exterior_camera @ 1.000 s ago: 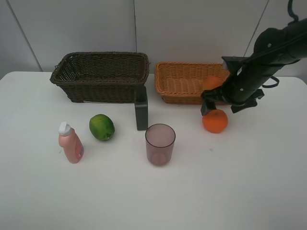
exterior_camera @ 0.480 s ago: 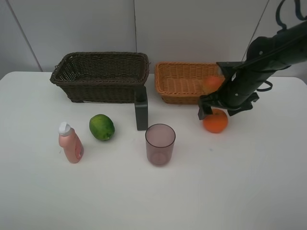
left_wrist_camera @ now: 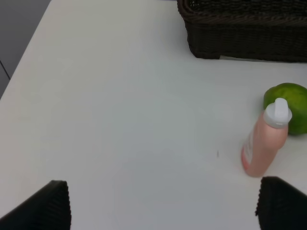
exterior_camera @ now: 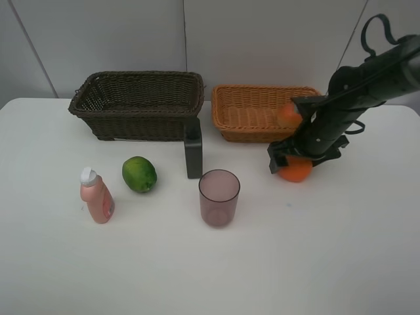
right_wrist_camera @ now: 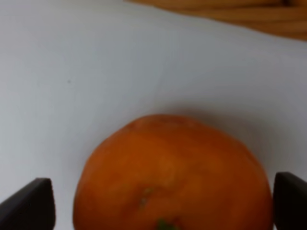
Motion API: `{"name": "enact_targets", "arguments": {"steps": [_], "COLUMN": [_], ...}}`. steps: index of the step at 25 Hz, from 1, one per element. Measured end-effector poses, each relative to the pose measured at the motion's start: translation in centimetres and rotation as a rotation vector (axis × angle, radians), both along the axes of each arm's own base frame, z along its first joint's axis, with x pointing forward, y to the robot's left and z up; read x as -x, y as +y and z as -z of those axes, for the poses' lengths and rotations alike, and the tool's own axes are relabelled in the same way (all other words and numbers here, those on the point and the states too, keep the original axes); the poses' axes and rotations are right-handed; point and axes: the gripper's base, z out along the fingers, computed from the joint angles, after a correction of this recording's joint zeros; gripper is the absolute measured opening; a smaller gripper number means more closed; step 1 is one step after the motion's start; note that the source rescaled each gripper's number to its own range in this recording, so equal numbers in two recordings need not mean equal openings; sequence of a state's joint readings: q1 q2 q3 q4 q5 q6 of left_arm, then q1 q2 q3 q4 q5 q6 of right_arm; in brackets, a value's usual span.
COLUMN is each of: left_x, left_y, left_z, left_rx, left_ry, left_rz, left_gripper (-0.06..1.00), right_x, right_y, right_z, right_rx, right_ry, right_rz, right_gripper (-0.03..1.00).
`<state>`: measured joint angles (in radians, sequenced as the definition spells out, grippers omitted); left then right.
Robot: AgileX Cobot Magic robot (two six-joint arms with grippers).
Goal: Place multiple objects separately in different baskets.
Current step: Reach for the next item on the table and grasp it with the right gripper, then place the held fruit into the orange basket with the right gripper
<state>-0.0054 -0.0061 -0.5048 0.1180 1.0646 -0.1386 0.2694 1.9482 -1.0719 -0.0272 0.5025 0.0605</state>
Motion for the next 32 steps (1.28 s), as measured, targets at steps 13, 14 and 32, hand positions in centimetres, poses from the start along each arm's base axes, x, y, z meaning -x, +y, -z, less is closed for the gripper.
{"name": "enact_targets", "arguments": {"steps": [13, 14, 32], "left_x": [0.0, 0.0, 0.0], "left_y": [0.0, 0.0, 0.0], "left_z": [0.0, 0.0, 0.0], "left_rx": [0.000, 0.000, 0.000], "left_ry": [0.000, 0.000, 0.000], "left_rz": [0.000, 0.000, 0.000], "left_gripper": [1.00, 1.00, 1.00], "right_x": [0.0, 0.0, 0.0], "right_y": [0.3, 0.3, 0.3], "right_z": [1.5, 1.5, 1.5], "right_rx": [0.011, 0.011, 0.012], "right_ry": [0.024, 0.024, 0.025], "right_rz": [-0.014, -0.014, -0.014], "right_gripper": [0.84, 0.76, 0.64]}}
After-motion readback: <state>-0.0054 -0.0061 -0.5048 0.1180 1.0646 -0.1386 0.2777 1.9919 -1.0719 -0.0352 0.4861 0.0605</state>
